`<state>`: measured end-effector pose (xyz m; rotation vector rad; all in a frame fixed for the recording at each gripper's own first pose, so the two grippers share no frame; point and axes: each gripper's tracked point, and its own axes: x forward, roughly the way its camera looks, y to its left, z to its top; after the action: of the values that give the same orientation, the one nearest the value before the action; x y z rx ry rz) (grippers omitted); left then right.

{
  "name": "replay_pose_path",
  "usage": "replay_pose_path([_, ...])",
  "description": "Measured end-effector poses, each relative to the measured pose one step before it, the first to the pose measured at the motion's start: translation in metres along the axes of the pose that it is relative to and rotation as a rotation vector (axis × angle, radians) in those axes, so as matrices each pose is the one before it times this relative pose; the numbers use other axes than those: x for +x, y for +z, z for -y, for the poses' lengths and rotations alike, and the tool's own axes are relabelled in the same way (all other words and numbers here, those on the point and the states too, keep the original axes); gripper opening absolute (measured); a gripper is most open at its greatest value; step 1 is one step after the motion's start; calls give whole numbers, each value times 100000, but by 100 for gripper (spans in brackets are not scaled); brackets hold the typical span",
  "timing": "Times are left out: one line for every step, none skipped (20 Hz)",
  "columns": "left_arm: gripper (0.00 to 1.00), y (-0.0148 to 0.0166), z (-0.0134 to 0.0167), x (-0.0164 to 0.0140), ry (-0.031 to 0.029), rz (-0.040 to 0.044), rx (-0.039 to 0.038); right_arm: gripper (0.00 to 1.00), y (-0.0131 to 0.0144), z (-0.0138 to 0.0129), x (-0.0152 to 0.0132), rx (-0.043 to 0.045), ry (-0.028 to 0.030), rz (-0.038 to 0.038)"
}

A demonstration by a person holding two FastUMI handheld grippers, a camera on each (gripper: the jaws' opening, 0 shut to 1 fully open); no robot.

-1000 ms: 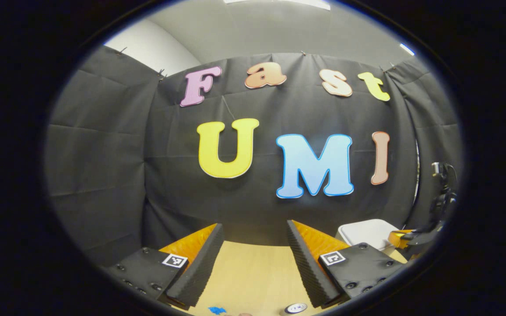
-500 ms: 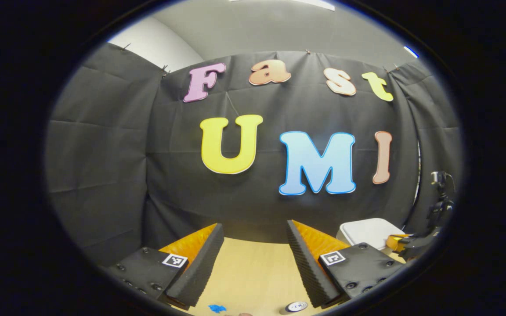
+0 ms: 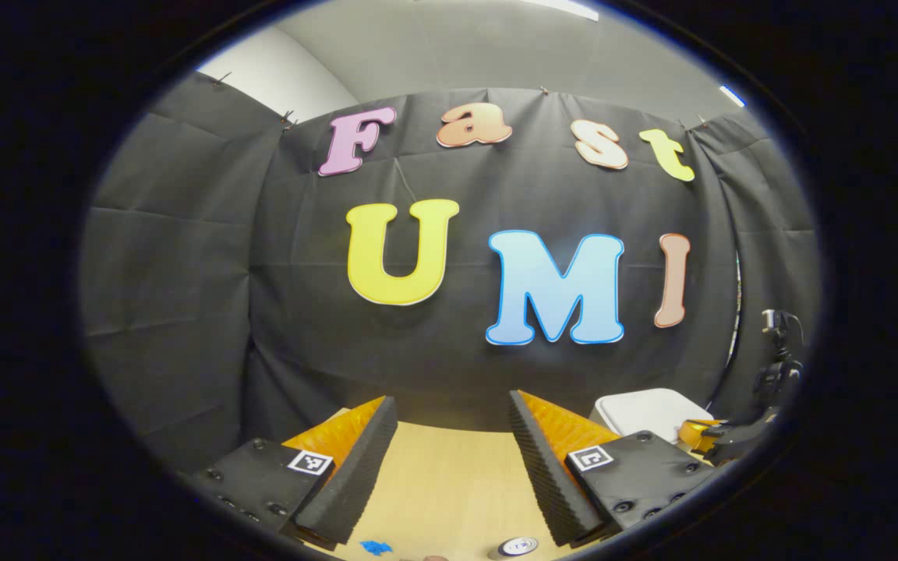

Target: Press the lid of the desktop garbage bin to open it, pick up the crumpled paper on the desktop and throw it into the bin, then pick up the pop can on the desktop and drop it into the bin, and finally close the garbage bin lid.

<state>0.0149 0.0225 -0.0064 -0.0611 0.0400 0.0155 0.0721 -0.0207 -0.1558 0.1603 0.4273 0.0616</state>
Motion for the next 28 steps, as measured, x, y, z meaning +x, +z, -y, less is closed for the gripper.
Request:
replay_pose_path([95,74,137,-23,-550,249,124,2,30,-119,77,3125,1697,-1400])
replay_pose_path([95,189,349,-12,-597,332,-17,2,88,-117,100,738,1251,-960])
replay_pose_path([95,54,307,-32,-746,88,-247,2,-154,-138,-72,-685,579,-1017])
replay_pose_path([95,52,318,-32,-622,69,45,2,310,40,227,-700,-699,259])
replay_pose_path([95,138,-17,-64,15,303,428,1,336,41,-78,-1774,-1218,1552])
replay_pose_path([95,171,-54,-84,-200,239,426,1,1,11,-53,-2000,-799,684])
replay_pose_path([95,70,-15,-31,74,86,590,1,478,-13,-305,-465,-55,1579])
replay_pose_path([95,-47,-360,-85,667,-64,523,1,425,2,-71,1116,-202,1993])
replay_pose_path([95,2,-288,-73,596,88,126,1,-188,81,145,798,-670,-905])
replay_pose_path([95,1,-177,-28,399,-209,-41,1,434,257,-290,24,-139,-6])
replay_pose_path([95,33,-243,154,353,-238,-145,1,-4,75,-146,-438,-339,610])
replay_pose_path([95,-205,-123,57,256,-66,-37,1,-18,-162,-414,-511,-290,1335])
replay_pose_path([95,-39,-212,-4,330,-140,216,1,653,16,-412,-423,-133,2224])
replay_pose_path([94,-38,-138,66,171,-180,342,1,719,-14,-380,-175,-501,2275])
replay_pose_path([95,-61,23,65,140,-117,358,1,504,-52,-266,387,-251,1913])
replay_pose_path([95,-59,-30,62,-84,64,163,1,865,-57,-328,540,-24,2300])
replay_pose_path([94,147,36,-7,-136,173,127,1,689,-83,-211,160,-126,1758])
replay_pose_path([94,50,-48,-4,-7,117,270,1,546,-98,-174,-57,67,1229])
replay_pose_path([93,105,11,28,-95,151,286,1,443,-73,-195,-187,44,994])
replay_pose_path([94,45,14,-89,164,275,286,1,656,-118,-267,-122,-15,1658])
replay_pose_path([94,91,26,-73,-169,243,136,1,714,-11,-211,-74,-217,1927])
replay_pose_path([94,-13,-58,-33,-120,140,62,1,542,-46,-314,-126,-258,1354])
replay_pose_path([94,-30,10,-106,-190,-82,59,1,352,-94,-302,-232,5,1166])
replay_pose_path([95,-176,-12,-67,-273,-205,125,1,449,-129,-313,-276,57,1264])
replay_pose_path([95,-235,-152,-34,-9,-164,432,1,278,-171,-249,-471,93,1008])
replay_pose_path([95,-353,-276,20,376,-206,713,1,114,-228,-222,-869,187,530])
replay_pose_path([95,-369,-162,-67,-17,-254,664,1,26,-271,-183,-1130,432,378])
replay_pose_path([95,-600,-16,-28,-394,-492,683,1,-4,-217,-231,-1308,179,301])
